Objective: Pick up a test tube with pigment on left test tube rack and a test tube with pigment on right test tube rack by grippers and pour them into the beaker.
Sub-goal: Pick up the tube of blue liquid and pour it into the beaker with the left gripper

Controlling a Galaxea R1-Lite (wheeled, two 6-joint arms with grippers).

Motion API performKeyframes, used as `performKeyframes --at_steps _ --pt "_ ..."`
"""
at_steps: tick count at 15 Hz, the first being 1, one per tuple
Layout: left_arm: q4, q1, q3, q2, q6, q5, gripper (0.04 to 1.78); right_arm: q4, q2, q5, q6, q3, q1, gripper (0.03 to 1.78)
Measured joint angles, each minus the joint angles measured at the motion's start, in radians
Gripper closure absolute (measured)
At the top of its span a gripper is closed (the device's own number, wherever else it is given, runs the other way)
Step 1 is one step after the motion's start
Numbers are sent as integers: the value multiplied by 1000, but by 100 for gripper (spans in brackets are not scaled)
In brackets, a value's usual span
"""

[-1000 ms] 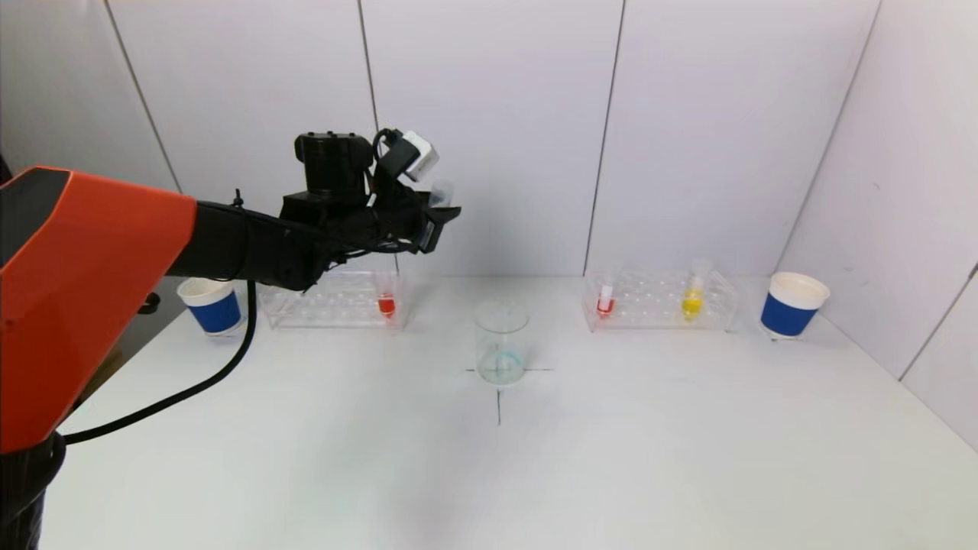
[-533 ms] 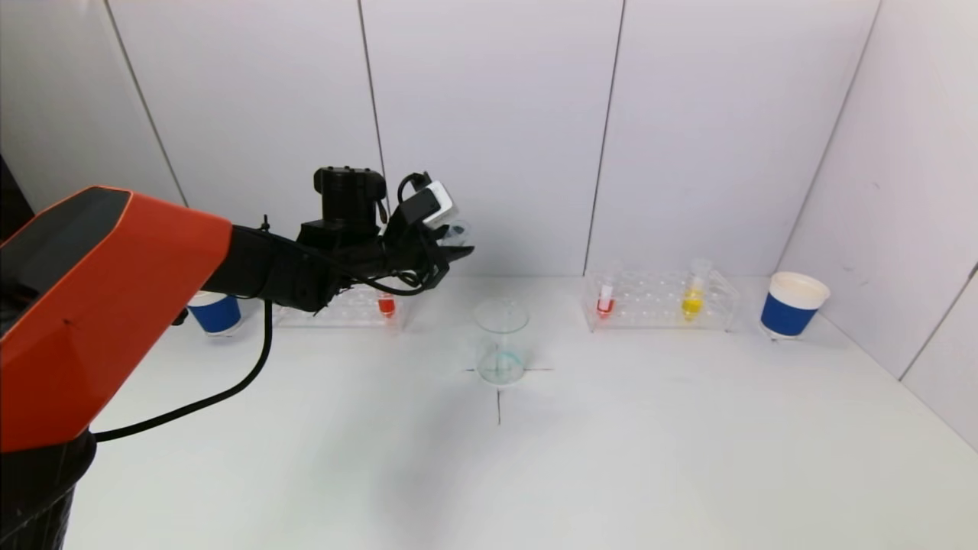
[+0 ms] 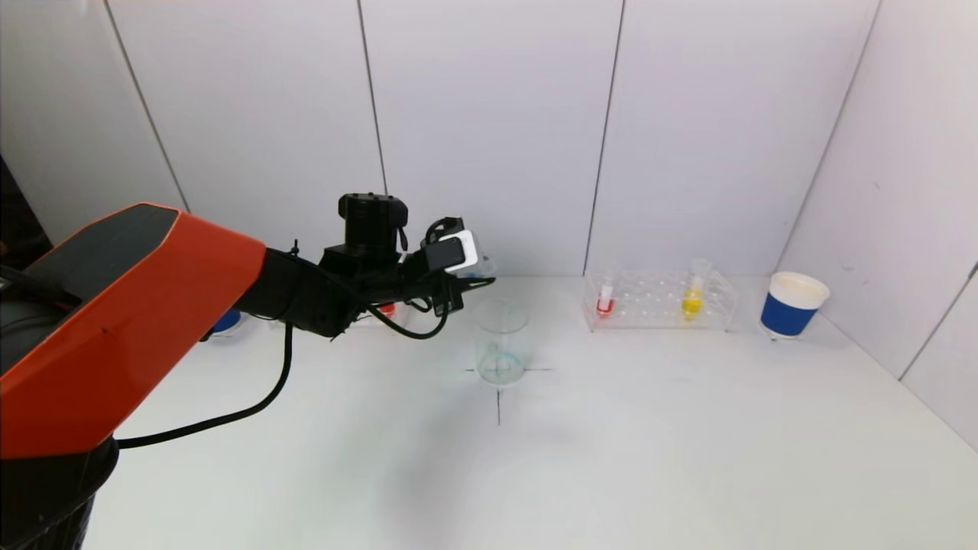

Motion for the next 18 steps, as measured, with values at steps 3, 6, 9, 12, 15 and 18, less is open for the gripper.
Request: performKeyframes --at_steps 3,6,9,12,15,18 --pt "-10 -5 2 4 32 -16 135 0 0 0 0 0 0 4" --pt "-55 -8 4 21 72 -22 135 0 0 0 0 0 0 4" --pt "-65 -14 6 28 99 -48 135 0 0 0 0 0 0 4" --pt "-100 -18 19 27 108 -70 135 0 0 0 0 0 0 4" --pt "-140 -21 37 29 109 -95 135 0 0 0 0 0 0 4" --pt "-142 -18 41 30 139 -109 135 0 0 0 0 0 0 4"
